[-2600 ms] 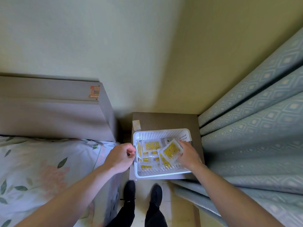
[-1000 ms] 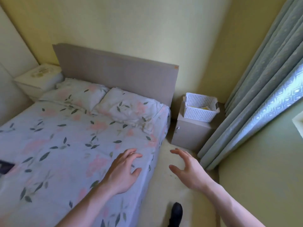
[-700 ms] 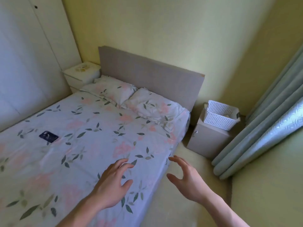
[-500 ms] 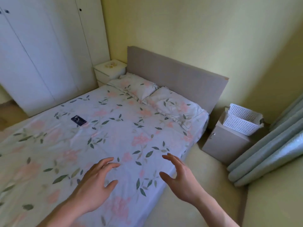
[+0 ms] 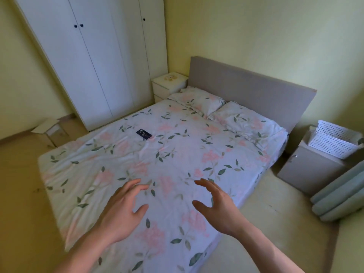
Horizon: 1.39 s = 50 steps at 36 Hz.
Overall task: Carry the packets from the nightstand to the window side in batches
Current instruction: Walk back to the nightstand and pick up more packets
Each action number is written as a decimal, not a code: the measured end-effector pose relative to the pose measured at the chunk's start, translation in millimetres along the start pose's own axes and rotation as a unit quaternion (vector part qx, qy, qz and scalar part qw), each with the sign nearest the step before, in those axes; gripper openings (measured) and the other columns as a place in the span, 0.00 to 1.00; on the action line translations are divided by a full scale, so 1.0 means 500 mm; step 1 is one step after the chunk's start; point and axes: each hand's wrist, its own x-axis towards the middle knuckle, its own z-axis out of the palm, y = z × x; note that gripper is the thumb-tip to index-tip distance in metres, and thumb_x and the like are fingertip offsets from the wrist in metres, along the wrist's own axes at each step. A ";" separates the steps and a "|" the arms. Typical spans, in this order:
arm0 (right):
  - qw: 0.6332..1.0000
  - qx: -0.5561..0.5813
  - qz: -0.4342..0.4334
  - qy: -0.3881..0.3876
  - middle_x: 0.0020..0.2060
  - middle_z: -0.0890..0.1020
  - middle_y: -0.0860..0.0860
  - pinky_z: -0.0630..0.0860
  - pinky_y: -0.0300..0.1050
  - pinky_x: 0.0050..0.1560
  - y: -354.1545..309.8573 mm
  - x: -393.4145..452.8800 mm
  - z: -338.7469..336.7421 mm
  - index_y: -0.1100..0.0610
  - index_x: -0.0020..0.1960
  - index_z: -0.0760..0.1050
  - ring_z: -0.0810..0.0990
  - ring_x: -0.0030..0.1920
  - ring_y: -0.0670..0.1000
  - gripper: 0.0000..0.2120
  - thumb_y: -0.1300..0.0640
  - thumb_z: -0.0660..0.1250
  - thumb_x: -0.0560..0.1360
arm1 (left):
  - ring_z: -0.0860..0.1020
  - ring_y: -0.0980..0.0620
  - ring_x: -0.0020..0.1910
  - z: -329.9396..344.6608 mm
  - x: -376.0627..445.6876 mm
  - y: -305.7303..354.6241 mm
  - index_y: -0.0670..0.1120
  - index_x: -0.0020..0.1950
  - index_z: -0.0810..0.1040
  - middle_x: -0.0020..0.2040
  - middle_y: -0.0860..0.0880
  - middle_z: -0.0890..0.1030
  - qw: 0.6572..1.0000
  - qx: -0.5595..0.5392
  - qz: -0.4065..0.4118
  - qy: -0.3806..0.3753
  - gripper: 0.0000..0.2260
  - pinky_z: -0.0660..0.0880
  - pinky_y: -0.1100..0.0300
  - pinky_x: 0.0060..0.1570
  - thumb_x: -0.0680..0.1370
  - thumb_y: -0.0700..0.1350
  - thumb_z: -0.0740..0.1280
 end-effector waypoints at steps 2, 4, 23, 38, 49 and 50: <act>1.000 -0.001 -0.011 0.001 0.75 0.64 0.35 0.65 0.41 0.72 -0.059 0.004 0.057 0.38 0.74 0.65 0.65 0.74 0.42 0.25 0.43 0.67 0.79 | 0.64 0.59 0.74 -0.035 -0.034 -0.065 0.62 0.69 0.68 0.74 0.65 0.59 1.000 -0.006 0.002 0.009 0.18 0.67 0.58 0.70 0.80 0.55 0.66; 1.000 0.002 -0.019 0.001 0.76 0.64 0.37 0.66 0.44 0.73 -0.121 0.011 0.124 0.38 0.74 0.65 0.65 0.75 0.43 0.25 0.43 0.67 0.79 | 0.63 0.61 0.73 -0.073 -0.066 -0.133 0.62 0.69 0.68 0.74 0.65 0.60 1.000 -0.010 0.003 0.016 0.18 0.63 0.61 0.71 0.80 0.54 0.66; 0.997 -0.018 -0.008 0.070 0.75 0.64 0.36 0.66 0.44 0.73 -0.641 0.089 0.564 0.38 0.74 0.65 0.66 0.74 0.43 0.25 0.44 0.67 0.80 | 0.64 0.61 0.72 -0.442 -0.111 -0.677 0.66 0.66 0.67 0.71 0.68 0.60 0.996 -0.037 0.086 0.011 0.18 0.65 0.59 0.69 0.79 0.55 0.68; 0.998 -0.001 0.003 0.069 0.75 0.64 0.35 0.67 0.47 0.74 -0.845 0.475 0.737 0.37 0.74 0.65 0.67 0.74 0.43 0.25 0.43 0.67 0.79 | 0.64 0.62 0.71 -0.674 0.139 -0.992 0.67 0.64 0.67 0.70 0.68 0.61 0.997 -0.031 0.066 0.013 0.18 0.65 0.60 0.69 0.79 0.54 0.69; 0.998 -0.001 -0.069 0.010 0.75 0.63 0.37 0.62 0.37 0.72 -1.124 0.878 0.898 0.40 0.74 0.65 0.65 0.74 0.41 0.25 0.45 0.67 0.80 | 0.61 0.65 0.70 -0.934 0.348 -1.281 0.62 0.70 0.68 0.72 0.68 0.59 0.998 -0.023 0.012 0.059 0.21 0.62 0.60 0.72 0.78 0.55 0.69; 0.997 -0.001 -0.072 0.008 0.76 0.63 0.37 0.62 0.37 0.72 -1.147 0.912 0.913 0.41 0.75 0.65 0.64 0.75 0.41 0.25 0.45 0.67 0.80 | 0.62 0.63 0.71 -0.954 0.369 -1.309 0.62 0.71 0.68 0.72 0.67 0.59 0.998 -0.022 0.010 0.060 0.21 0.62 0.59 0.73 0.78 0.55 0.69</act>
